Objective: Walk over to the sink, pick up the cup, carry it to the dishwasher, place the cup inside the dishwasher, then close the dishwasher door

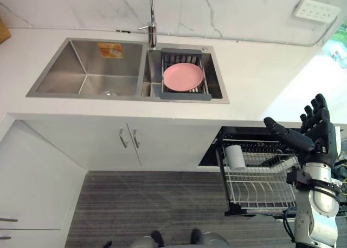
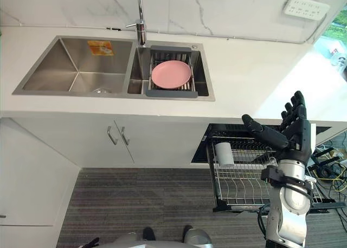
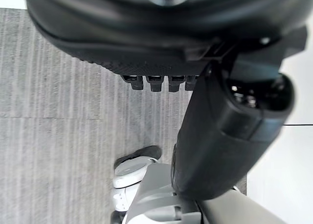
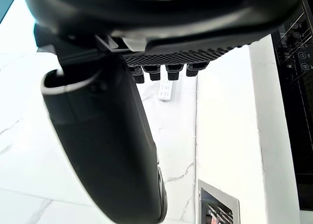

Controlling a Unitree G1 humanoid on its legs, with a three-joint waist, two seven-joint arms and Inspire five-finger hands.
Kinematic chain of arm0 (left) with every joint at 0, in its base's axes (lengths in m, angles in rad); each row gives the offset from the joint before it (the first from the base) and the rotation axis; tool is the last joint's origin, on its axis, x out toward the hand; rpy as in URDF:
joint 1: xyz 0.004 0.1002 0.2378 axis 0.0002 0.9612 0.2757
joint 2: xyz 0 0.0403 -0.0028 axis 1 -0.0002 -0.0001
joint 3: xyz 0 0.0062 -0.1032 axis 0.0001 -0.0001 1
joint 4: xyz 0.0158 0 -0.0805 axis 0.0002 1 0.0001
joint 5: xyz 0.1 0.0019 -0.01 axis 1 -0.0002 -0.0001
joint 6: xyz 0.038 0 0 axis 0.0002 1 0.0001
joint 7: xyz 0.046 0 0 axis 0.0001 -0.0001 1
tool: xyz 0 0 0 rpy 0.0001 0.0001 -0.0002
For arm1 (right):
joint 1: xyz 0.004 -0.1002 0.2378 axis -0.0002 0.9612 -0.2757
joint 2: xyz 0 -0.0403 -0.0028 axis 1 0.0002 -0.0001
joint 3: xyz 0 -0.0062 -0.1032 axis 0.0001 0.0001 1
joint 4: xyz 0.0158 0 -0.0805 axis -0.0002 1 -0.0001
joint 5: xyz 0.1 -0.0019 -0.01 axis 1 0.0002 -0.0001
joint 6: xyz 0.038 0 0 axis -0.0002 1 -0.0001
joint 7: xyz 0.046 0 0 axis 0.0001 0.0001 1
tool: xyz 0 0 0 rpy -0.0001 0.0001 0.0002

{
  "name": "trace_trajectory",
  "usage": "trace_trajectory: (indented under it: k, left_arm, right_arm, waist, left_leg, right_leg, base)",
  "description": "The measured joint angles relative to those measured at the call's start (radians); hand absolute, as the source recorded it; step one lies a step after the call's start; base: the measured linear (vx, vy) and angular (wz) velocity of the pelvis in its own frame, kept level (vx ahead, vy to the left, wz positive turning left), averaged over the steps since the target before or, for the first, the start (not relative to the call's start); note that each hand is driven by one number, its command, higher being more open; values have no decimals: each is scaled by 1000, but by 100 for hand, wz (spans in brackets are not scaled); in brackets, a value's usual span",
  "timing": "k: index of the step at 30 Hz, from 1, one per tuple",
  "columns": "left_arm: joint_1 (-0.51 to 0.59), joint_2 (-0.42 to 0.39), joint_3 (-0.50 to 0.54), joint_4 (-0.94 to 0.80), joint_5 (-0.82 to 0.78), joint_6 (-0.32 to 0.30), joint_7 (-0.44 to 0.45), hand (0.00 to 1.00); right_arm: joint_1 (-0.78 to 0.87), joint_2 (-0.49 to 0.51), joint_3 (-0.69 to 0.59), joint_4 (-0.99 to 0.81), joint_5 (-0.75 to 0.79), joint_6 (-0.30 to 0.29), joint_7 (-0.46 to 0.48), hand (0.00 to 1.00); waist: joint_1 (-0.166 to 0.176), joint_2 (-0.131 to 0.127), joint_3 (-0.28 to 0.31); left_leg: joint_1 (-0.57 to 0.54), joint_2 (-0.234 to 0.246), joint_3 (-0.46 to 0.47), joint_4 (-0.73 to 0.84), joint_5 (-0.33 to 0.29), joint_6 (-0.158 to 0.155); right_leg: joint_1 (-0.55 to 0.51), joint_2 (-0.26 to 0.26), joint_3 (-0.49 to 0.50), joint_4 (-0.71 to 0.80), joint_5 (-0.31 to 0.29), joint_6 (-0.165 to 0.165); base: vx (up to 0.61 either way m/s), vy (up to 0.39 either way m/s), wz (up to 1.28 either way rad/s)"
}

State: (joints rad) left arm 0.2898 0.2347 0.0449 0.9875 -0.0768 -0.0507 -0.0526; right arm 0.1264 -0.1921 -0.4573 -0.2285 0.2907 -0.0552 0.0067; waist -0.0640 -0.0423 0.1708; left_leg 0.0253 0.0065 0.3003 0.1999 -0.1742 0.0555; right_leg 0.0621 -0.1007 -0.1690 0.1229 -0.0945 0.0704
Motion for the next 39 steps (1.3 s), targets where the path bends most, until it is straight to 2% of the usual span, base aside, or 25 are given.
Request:
trace_trajectory:
  k: [4,5,6,7,8,9,11,12,13,14,15,16,17,21,24,26,27,28,31,32,33,34,37,38,39]
  left_arm:
    - [-3,-48,8,5,-2,-26,52,100]
    - [-3,-59,26,4,-10,-39,60,100]
    - [-3,-78,52,-2,-47,-56,75,100]
    - [-3,-92,69,-2,-65,-61,84,100]
    - [3,-121,103,-2,-94,-63,101,100]
    - [3,-139,135,0,-102,-62,109,100]
    - [14,-152,145,0,-99,-60,120,100]
    - [26,-156,146,0,-99,-59,125,100]
    - [30,-157,146,0,-99,-59,126,100]
    - [45,-167,148,1,-99,-61,137,100]
    - [64,-179,152,1,-99,-65,141,100]
    - [71,-184,153,3,-99,-65,141,100]
    - [77,-190,157,6,-100,-68,143,100]
    - [46,-172,147,4,-63,-67,158,100]
    - [21,-158,140,-1,-16,-60,159,100]
    - [12,-141,110,-7,0,-46,158,100]
    - [9,-131,88,-10,2,-37,157,100]
    - [8,-124,79,-12,2,-29,156,100]
    - [-5,-112,65,-41,1,7,157,100]
    - [-24,-104,64,-50,0,15,158,100]
    - [-29,-95,64,-52,-1,19,159,100]
    - [-47,-98,64,-45,-1,30,163,100]
    - [-55,-114,56,-66,1,37,177,100]
    - [-101,-117,57,-83,-2,67,269,100]
    - [-101,-117,57,-83,-2,67,269,100]
  right_arm:
    - [14,-15,-1,-31,2,5,-3,100]
    - [20,-17,-3,-41,3,5,-3,100]
    - [34,-23,-16,-64,3,5,-6,100]
    - [40,-25,-21,-76,3,5,-7,100]
    - [40,-25,-23,-89,3,5,-7,100]
    - [39,-23,-27,-98,3,3,-8,100]
    - [18,-22,-44,-98,3,0,-17,100]
    - [11,-21,-51,-97,2,-1,-25,100]
    - [12,-21,-51,-97,2,-1,-25,100]
    - [13,-21,-48,-97,2,-3,-22,100]
    - [13,-20,-41,-97,2,-10,-14,100]
    - [13,-20,-33,-97,2,-13,-13,100]
    - [10,-20,-9,-97,2,-22,-7,100]
    - [-28,-20,54,-94,-1,-39,39,100]
    - [-61,-19,76,-71,-1,-39,65,100]
    - [-87,-19,107,-50,-1,-43,79,100]
    - [-91,-19,132,-44,-2,-50,90,100]
    - [-96,-19,158,-33,-4,-58,103,100]
    - [-119,-19,236,-13,-20,-82,134,100]
    - [-138,-19,268,-2,-17,-88,152,100]
    - [-151,-19,281,10,-13,-88,160,100]
    - [-175,-31,300,46,6,-90,180,100]
    - [-218,-38,328,130,41,-90,193,100]
    - [-235,23,349,98,38,-114,205,100]
    - [-235,23,349,98,38,-114,205,100]
  waist:
    - [-5,63,-4]
    - [-7,68,-4]
    - [-7,87,3]
    - [-6,97,5]
    - [-4,101,8]
    - [-4,89,16]
    - [1,86,10]
    - [2,86,10]
    - [3,86,10]
    - [11,86,10]
    - [17,88,8]
    - [23,86,8]
    - [27,83,-1]
    - [26,65,-29]
    - [32,54,-33]
    - [46,48,-33]
    - [45,43,-34]
    - [45,42,-39]
    - [40,43,-55]
    - [44,34,-57]
    - [45,23,-59]
    - [45,19,-60]
    - [70,42,-62]
    - [102,12,17]
    - [102,12,17]
  left_leg:
    - [-70,72,12,229,-118,-19]
    - [-112,88,12,320,-120,-25]
    - [-167,122,-1,454,-115,-34]
    - [-181,132,-10,498,-107,-49]
    - [-193,141,-17,551,-80,-98]
    - [-211,143,-15,592,-75,-113]
    - [-218,119,-49,412,-110,-98]
    - [-236,120,-87,274,-81,-112]
    - [-238,121,-95,251,-71,-111]
    - [-234,124,-103,219,-10,-120]
    - [-225,110,-109,226,16,-107]
    - [-224,95,-112,236,7,-85]
    - [-223,77,-91,244,-24,-39]
    - [-229,38,-37,294,-97,12]
    - [-163,12,-35,247,-101,19]
    - [-62,5,-10,165,-100,21]
    - [-6,5,-1,123,-100,22]
    - [27,9,8,99,-99,20]
    - [54,34,17,75,-90,5]
    - [53,43,15,80,-82,-14]
    - [54,39,11,87,-82,-21]
    - [64,35,-16,96,-90,-42]
    - [89,82,-87,75,-87,-56]
    - [117,60,-145,-44,-57,-71]
    - [117,60,-145,-44,-57,-71]
  right_leg:
    - [-20,34,18,91,-68,-5]
    - [-29,32,20,112,-90,-12]
    - [-27,43,19,124,-100,-15]
    - [-18,48,22,122,-102,-16]
    - [10,43,34,108,-102,-22]
    - [31,34,42,89,-98,-28]
    - [56,12,58,61,-95,-30]
    - [74,2,74,32,-96,-29]
    - [79,0,79,26,-96,-29]
    - [99,-8,115,1,-99,-24]
    - [108,-15,156,-12,-103,-17]
    - [108,-24,178,-16,-106,-12]
    - [96,-43,208,-10,-108,1]
    - [66,-99,241,28,-111,32]
    - [41,-115,233,146,-110,35]
    - [-58,-122,213,410,-86,55]
    - [-110,-136,199,553,-73,43]
    - [-144,-144,165,613,-93,22]
    - [-231,-147,45,520,-142,6]
    - [-251,-135,-6,346,-98,-5]
    - [-250,-128,-21,271,-30,-24]
    - [-232,-117,-19,206,67,28]
    - [-151,-51,-36,91,99,6]
    - [-43,-22,-58,-176,246,14]
    - [-43,-22,-59,-176,246,14]
  base:
    - [12,-22,-14]
    - [0,0,0]
    - [0,0,0]
    - [-13,-7,-7]
    - [42,26,-8]
    - [58,44,-13]
    - [58,65,-20]
    - [70,96,-22]
    - [133,158,-43]
    - [219,245,-59]
    - [256,291,-75]
    - [287,328,-76]
    - [221,244,-55]
    - [282,232,-30]
    - [301,91,-12]
    - [210,26,-35]
    - [247,9,-33]
    - [196,-6,-28]
    - [187,-57,-15]
    - [173,-133,-3]
    - [208,-204,3]
    - [180,-182,7]
    - [149,-143,-10]
    - [19,-28,-6]
    - [0,0,0]
